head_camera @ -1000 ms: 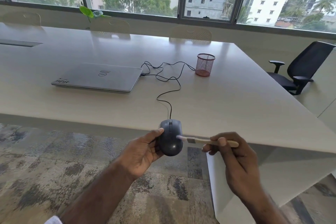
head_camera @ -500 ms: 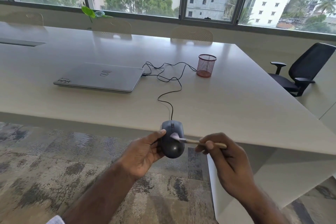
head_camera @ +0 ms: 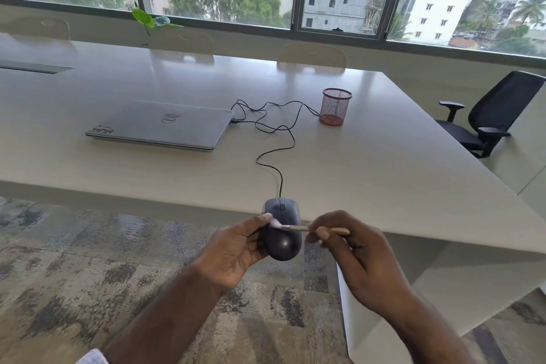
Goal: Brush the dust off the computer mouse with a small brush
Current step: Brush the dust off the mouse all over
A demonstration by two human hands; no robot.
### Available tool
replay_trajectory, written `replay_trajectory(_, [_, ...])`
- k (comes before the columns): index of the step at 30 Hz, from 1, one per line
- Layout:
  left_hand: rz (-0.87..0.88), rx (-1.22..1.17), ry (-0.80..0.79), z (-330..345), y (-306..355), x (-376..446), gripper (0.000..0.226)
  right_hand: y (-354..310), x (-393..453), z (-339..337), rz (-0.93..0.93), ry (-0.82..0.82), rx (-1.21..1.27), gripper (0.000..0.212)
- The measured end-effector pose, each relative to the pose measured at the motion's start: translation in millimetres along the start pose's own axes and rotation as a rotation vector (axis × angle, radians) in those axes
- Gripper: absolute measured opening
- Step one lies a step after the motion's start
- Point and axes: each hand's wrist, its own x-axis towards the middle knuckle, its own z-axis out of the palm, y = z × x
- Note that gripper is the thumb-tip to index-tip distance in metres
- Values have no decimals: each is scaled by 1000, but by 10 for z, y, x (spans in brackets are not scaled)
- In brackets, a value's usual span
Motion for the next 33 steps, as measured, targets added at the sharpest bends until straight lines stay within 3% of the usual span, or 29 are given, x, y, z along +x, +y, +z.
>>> replay_trajectory(2, [3, -2, 0, -4, -5, -16, 22, -14, -26, 25, -33, -44, -23, 25])
replay_trajectory(7, [-13, -1, 48, 10, 21, -54, 56, -60, -73, 4, -23, -135, -68, 23])
replay_trajectory(11, [-10, -20, 52, 0, 16, -24, 55, -122, -17, -6, -79, -52, -67, 26])
replay_trajectory(15, [-19, -17, 15, 16, -12, -12, 42, -132, -17, -11, -84, -110, -134, 29])
replay_trajectory(19, [-21, 3, 32, 20, 1, -45, 56, -121, -48, -89, -64, -177, -140, 22])
replay_trajectory(24, [-31, 1, 51, 34, 8, -59, 45, -56, 22, -195, -19, 11, 66, 29])
replay_trajectory(28, [-35, 10, 43, 35, -12, -74, 41, 125, 126, -222, 36, 211, 105, 17])
replay_trajectory(33, [-33, 31, 16, 45, -34, -87, 42, 295, 165, -146, 126, 197, 99, 22])
